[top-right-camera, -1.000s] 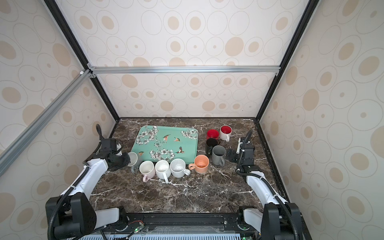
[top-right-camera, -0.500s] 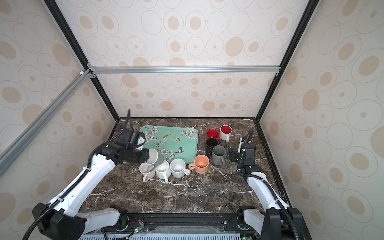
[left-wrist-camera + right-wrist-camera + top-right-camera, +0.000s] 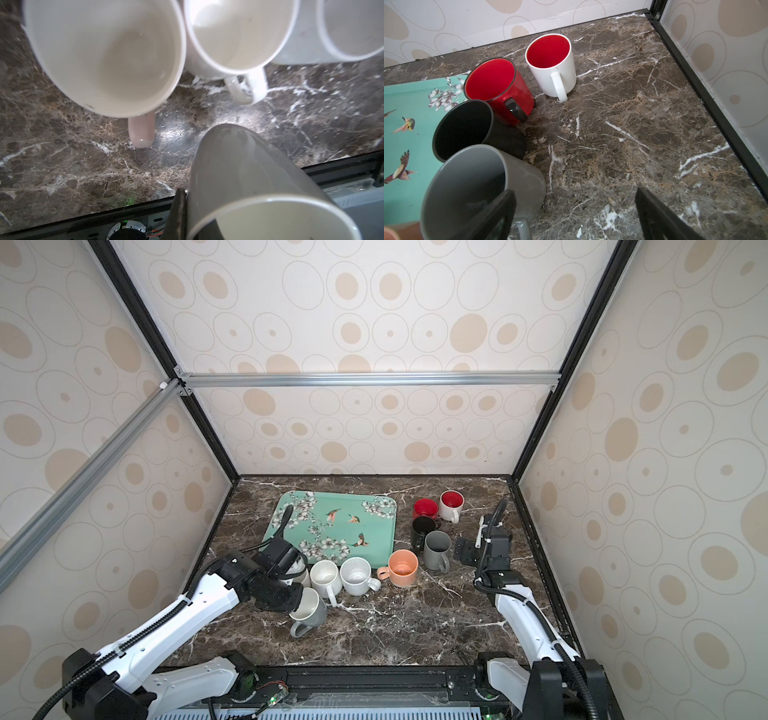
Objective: Turn the mug right side up
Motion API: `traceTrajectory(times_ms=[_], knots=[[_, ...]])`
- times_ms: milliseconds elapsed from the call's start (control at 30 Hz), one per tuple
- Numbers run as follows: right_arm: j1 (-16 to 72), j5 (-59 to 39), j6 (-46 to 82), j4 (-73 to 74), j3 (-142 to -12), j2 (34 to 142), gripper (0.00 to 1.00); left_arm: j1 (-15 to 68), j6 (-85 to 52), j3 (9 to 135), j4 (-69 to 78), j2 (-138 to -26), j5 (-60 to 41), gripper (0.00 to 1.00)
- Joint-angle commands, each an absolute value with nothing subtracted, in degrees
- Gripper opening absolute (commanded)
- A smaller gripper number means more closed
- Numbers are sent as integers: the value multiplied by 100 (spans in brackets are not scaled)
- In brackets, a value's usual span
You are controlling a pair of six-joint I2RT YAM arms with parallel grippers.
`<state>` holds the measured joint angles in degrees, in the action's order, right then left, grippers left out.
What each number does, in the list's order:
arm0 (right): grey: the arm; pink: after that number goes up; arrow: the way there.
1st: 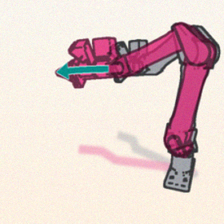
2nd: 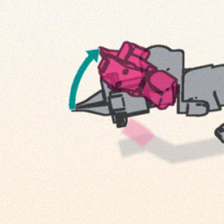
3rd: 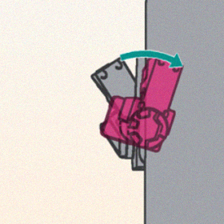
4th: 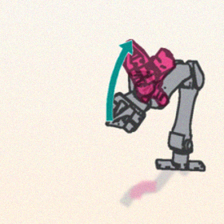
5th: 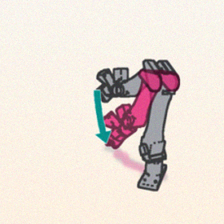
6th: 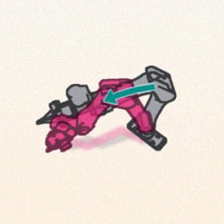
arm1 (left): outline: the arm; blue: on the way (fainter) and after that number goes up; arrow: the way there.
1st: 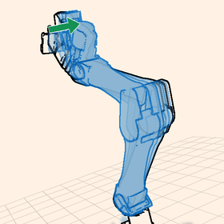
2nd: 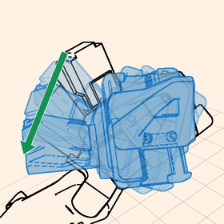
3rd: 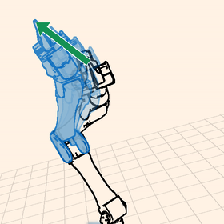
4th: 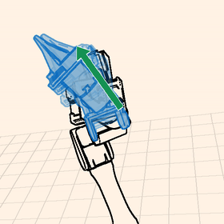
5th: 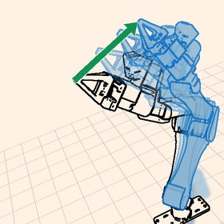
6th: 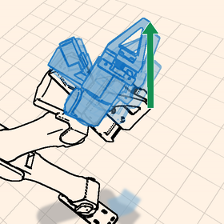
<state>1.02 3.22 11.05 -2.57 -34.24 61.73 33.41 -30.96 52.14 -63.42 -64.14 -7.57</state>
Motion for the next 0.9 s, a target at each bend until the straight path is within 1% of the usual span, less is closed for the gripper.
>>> traceTrajectory(times_ms=[0, 167, 267, 467, 600, 867], knots=[[119, 361, 1046, -334, -3508, 6063, 93, 3410, -3261, 5133, -5933, -6426, -702, 0], [123, 353, 998, -338, -3520, 6115, 93, 3415, -3213, 5037, -5561, -6741, -548, 0], [123, 354, 980, -326, -3520, 6129, 93, 3410, -3173, 5073, -5486, -6888, -414, 4], [118, 360, 989, -297, -3524, 6176, 94, 3410, -3181, 5099, -5359, -6968, -178, 5], [121, 381, 972, -282, -3520, 6181, 94, 3408, -3185, 5166, -5379, -6961, -106, 17], [122, 439, 952, -250, -3524, 6170, 94, 3410, -3160, 5483, -5537, -6891, -82, 23]])
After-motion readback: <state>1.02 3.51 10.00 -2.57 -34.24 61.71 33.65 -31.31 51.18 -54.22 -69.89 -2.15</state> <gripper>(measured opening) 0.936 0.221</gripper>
